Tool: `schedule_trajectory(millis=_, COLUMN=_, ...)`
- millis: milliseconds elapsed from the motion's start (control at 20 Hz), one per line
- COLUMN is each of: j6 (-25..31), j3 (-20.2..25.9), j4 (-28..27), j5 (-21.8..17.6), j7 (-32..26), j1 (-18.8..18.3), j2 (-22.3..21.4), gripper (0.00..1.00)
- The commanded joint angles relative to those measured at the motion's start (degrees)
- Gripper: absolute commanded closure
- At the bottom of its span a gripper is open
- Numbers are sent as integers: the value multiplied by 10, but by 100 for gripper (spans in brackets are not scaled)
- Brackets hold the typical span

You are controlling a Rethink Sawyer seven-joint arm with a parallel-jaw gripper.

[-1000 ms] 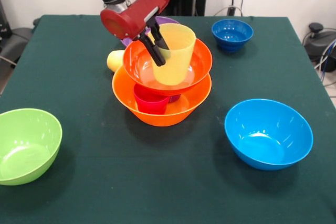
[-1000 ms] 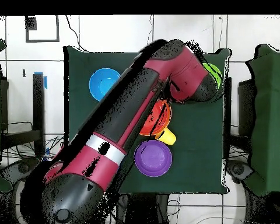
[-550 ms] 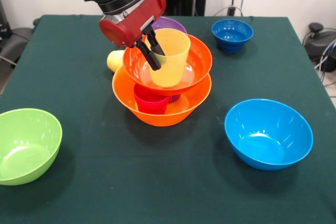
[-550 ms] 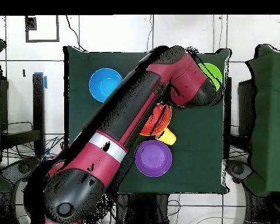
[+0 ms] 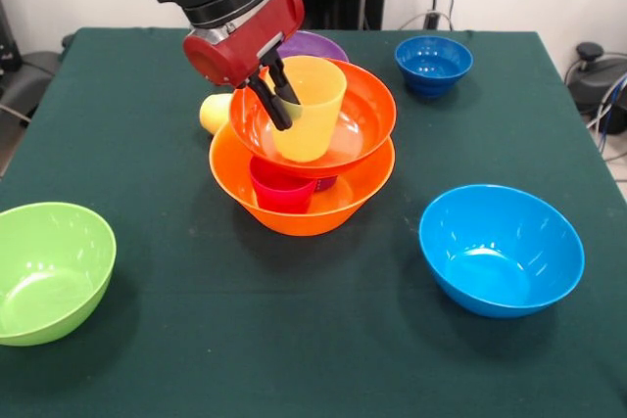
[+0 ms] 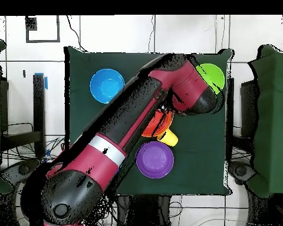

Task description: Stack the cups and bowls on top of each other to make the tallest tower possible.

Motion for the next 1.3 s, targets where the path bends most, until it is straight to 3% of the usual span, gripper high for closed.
schedule_trajectory(millis=50, j6=74, j3=104, j4=38, j5=45, j7=-150, j1=15, j2=-2, gripper=100)
schedule_trajectory(millis=1300, j6=91, j3=116, j4=48, j5=45, j7=-155, j1=17, j2=-7, gripper=100)
